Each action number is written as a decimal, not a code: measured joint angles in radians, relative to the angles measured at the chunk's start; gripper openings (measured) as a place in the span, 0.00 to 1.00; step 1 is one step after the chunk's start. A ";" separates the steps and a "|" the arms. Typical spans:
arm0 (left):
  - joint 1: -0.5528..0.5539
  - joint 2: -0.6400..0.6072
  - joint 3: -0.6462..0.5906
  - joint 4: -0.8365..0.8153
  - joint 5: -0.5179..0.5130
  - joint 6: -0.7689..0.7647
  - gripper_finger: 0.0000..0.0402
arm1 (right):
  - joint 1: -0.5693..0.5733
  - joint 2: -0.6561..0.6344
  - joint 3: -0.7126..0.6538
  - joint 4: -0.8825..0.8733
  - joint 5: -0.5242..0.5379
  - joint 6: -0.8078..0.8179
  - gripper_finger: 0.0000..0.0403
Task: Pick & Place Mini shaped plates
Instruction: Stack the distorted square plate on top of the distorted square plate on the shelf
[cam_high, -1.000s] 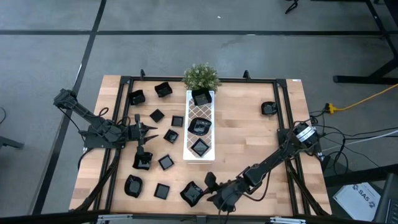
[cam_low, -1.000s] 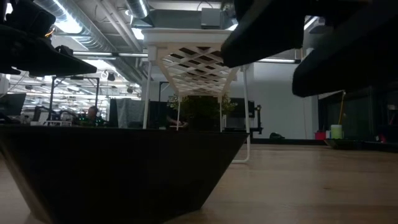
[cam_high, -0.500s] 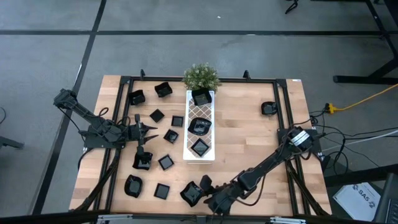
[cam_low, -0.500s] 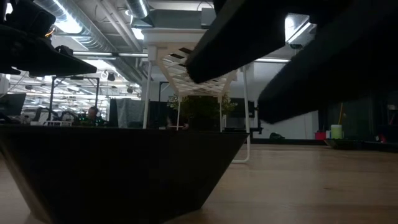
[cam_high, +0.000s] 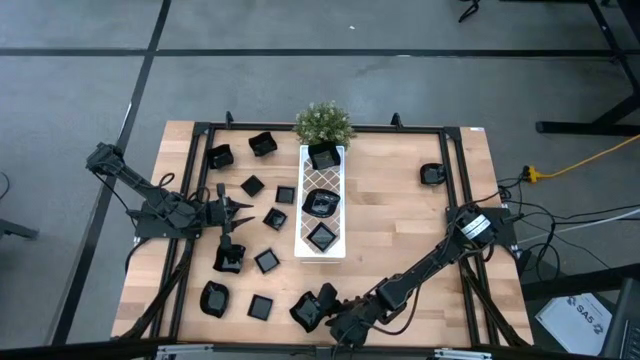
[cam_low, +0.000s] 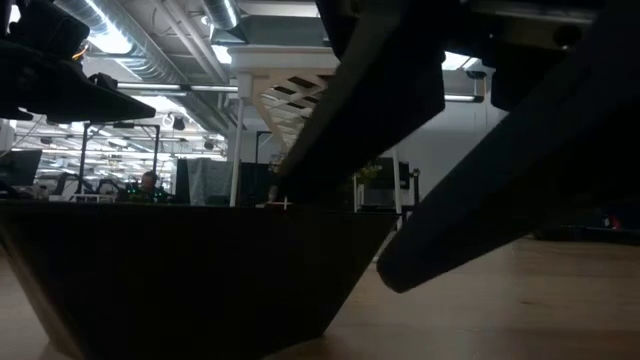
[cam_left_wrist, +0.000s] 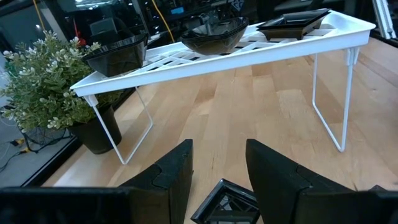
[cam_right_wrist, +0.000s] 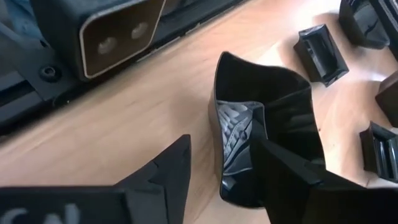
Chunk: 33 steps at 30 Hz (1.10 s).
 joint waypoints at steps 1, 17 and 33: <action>0.000 0.000 0.000 0.001 0.000 0.000 0.36 | 0.000 0.000 0.000 -0.004 0.000 0.001 0.39; 0.000 0.000 0.000 0.003 0.000 0.000 0.36 | -0.002 0.000 0.000 -0.028 0.000 0.002 0.02; 0.000 0.000 0.000 0.003 0.000 0.000 0.36 | -0.002 -0.044 0.000 -0.036 0.088 -0.018 0.01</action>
